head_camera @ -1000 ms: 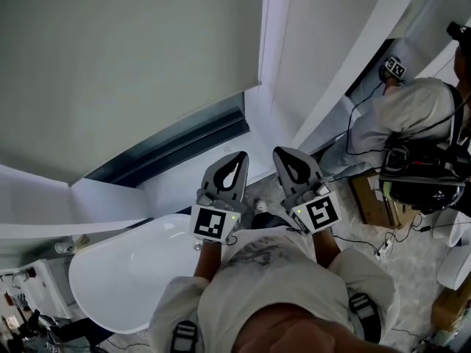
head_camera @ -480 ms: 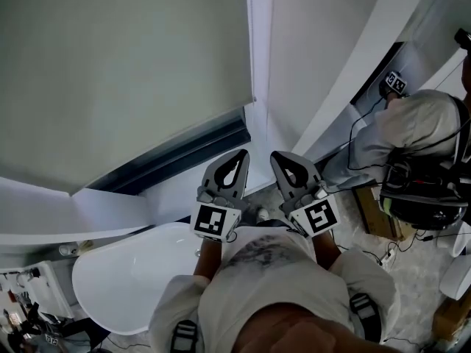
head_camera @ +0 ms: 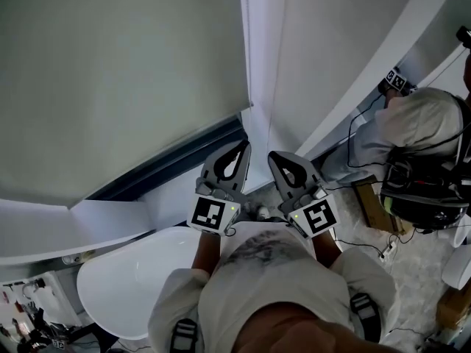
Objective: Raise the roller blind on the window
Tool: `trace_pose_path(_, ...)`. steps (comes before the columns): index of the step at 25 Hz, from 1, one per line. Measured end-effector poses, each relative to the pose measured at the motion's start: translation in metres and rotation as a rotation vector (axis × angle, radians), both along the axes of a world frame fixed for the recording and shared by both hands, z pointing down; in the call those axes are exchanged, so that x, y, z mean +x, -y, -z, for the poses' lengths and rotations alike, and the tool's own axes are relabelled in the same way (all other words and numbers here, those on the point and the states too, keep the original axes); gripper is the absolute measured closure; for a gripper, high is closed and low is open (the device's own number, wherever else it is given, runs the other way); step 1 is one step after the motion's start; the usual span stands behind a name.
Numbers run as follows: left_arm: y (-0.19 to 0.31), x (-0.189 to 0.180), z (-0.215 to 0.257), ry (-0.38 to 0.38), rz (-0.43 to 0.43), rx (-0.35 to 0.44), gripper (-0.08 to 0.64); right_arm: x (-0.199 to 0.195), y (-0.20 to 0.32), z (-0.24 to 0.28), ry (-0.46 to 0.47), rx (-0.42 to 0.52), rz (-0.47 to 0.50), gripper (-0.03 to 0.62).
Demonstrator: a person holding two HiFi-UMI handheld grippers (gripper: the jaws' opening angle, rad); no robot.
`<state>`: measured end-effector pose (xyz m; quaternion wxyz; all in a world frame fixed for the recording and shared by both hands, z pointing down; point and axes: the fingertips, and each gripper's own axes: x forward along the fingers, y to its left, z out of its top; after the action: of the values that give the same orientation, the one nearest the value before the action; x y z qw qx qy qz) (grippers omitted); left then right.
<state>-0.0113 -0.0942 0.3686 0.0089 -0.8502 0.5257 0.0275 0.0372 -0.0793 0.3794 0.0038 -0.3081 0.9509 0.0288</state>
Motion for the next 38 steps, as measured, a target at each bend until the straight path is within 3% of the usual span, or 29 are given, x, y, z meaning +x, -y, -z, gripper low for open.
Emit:
trace_pose_path(11, 0.033, 0.013, 0.002, -0.003, -0.141, 0.005, 0.551, 0.009, 0.013, -0.014, -0.026, -0.045, -0.109, 0.531)
trace_pose_path(21, 0.052, 0.010, 0.002, -0.006, -0.199, 0.014, 0.548, 0.003, 0.019, -0.008, -0.013, -0.020, -0.168, 0.531)
trace_pose_path(24, 0.059, 0.015, 0.002, 0.004, -0.222, 0.016, 0.505, 0.002, 0.019, -0.010, -0.021, -0.027, -0.175, 0.531)
trace_pose_path(27, 0.067, 0.021, 0.004, 0.009, -0.235, 0.018, 0.498, 0.004, 0.020, -0.016, -0.050, -0.058, -0.176, 0.531)
trace_pose_path(31, 0.073, 0.026, 0.007, 0.006, -0.252, 0.029, 0.491, 0.005, 0.021, -0.008, -0.028, -0.025, -0.190, 0.531)
trace_pose_path(35, 0.080, 0.029, 0.005, 0.012, -0.265, 0.028, 0.485, 0.004, 0.019, -0.014, -0.071, -0.071, -0.180, 0.531)
trace_pose_path(38, 0.083, 0.029, 0.004, 0.012, -0.272, 0.025, 0.479, 0.004, 0.019, -0.009, -0.050, -0.040, -0.201, 0.531)
